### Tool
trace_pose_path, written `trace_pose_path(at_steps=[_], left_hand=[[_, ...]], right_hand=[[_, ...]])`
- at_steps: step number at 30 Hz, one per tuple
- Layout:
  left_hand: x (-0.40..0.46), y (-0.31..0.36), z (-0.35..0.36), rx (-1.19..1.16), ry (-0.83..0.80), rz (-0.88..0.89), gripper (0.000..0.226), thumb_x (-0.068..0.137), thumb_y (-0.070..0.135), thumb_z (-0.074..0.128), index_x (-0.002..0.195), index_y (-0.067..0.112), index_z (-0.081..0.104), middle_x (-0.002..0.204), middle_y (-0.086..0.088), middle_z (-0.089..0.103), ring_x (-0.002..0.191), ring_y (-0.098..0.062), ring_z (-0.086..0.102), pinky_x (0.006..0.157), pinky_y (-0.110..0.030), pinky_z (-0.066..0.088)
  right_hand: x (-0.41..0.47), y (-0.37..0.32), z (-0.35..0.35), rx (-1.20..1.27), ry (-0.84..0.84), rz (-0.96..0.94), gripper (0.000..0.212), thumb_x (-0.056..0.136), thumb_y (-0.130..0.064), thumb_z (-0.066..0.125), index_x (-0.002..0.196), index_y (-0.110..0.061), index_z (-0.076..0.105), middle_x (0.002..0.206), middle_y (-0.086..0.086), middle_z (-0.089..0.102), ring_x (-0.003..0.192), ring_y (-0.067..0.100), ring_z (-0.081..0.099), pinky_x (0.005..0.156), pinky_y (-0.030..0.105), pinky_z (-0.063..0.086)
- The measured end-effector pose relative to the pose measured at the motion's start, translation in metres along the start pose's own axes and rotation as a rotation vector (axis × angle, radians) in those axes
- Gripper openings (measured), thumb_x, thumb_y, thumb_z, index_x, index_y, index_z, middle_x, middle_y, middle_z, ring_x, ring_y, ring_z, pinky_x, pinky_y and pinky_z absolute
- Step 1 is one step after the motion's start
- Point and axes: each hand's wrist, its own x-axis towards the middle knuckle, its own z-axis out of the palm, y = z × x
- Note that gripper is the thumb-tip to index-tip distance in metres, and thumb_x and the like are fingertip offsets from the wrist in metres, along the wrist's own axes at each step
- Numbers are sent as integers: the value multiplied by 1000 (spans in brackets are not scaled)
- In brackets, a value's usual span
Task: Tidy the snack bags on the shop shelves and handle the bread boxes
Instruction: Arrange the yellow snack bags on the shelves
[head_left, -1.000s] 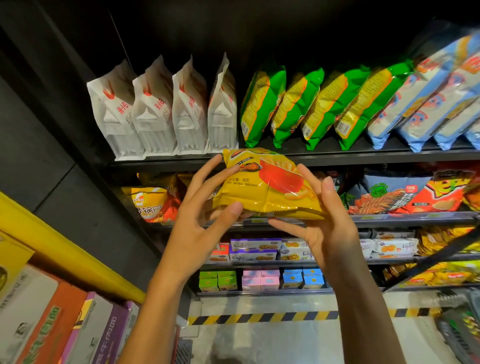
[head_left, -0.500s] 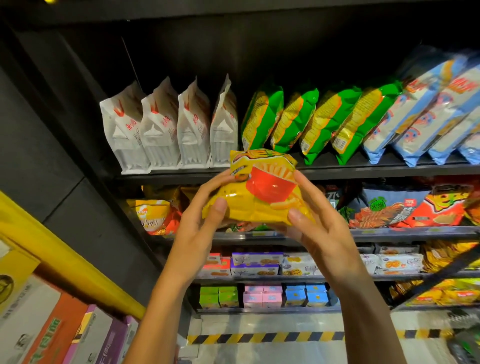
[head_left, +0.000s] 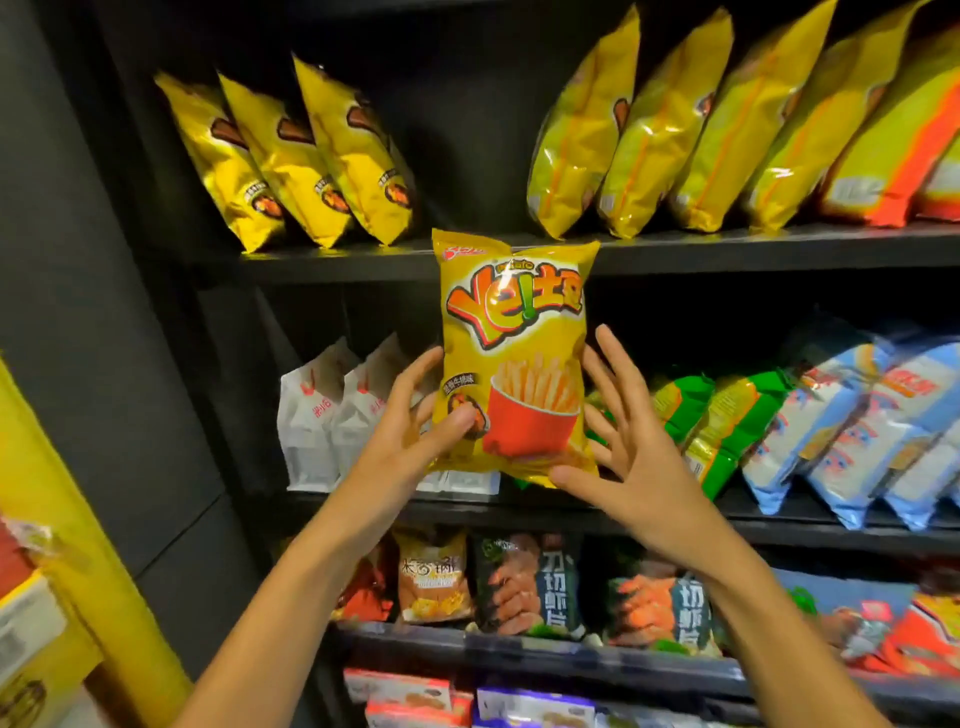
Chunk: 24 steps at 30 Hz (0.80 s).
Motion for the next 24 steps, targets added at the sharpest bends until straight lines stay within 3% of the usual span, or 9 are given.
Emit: trace_pose_path(at_steps=[4,7,9,13,15,17,19,21,24], left_hand=[[27,30,-8,32,-25,-19,89,80,52,84,153,42,34,146,7,60,138,-21,55,112,-52,46],[42,62,-7,66,20,49,64,90,29,71,146,37,41,136,7,68,127,-16,64,97,-34,57],[52,83,-6,96,50,119,61,87,25,69,143,34,46,132,9,70,122,-13,67,89,-25,58],[83,111,-10,71,148,229,63,83,19,82,138,22,52,127,0,73,112,-14,72,84,-25,60],[101,119,-12,28,212,265,64,80,22,85,136,19,54,124,5,74,111,-9,71,84,-24,59],[117,127,-17,19,255,313,62,80,24,85,133,27,53,118,20,74,110,3,69,87,-20,58],[131,131,-21,17,271,370,67,77,25,85,132,38,50,122,15,72,109,2,69,89,-21,58],[147,135,-23,112,339,436,70,76,25,87,127,47,44,122,19,65,106,11,65,82,-9,54],[187,130,-28,310,435,510,89,76,24,91,144,34,34,131,11,56,117,0,58,85,-9,50]], right_hand=[[37,-16,-21,-119,-67,-95,117,88,-3,78,154,-64,3,162,-41,17,149,-3,34,118,33,42],[66,-35,-31,-202,-148,-165,119,89,3,75,152,-67,2,159,-45,17,151,-5,28,121,28,37],[86,-51,-34,-267,-179,-230,117,91,8,70,155,-62,3,157,-47,18,150,-10,26,120,20,33],[121,-78,-37,-347,-185,-313,109,91,15,64,161,-45,6,148,-53,28,143,-16,33,110,10,38],[137,-85,-40,-386,-166,-335,105,92,6,71,162,-41,8,152,-48,28,145,-13,32,113,12,36],[154,-86,-45,-409,-96,-359,102,93,-10,77,163,-42,10,162,-33,27,150,-6,29,120,25,34],[173,-86,-52,-445,27,-371,95,92,-21,79,162,-43,17,164,-25,28,151,-5,27,124,34,32],[194,-83,-56,-532,228,-377,87,93,-24,78,159,-42,25,164,-20,28,150,-7,24,125,36,31],[220,-69,-61,-749,469,-401,78,94,-27,75,158,-35,31,167,-11,22,153,4,21,127,38,28]])
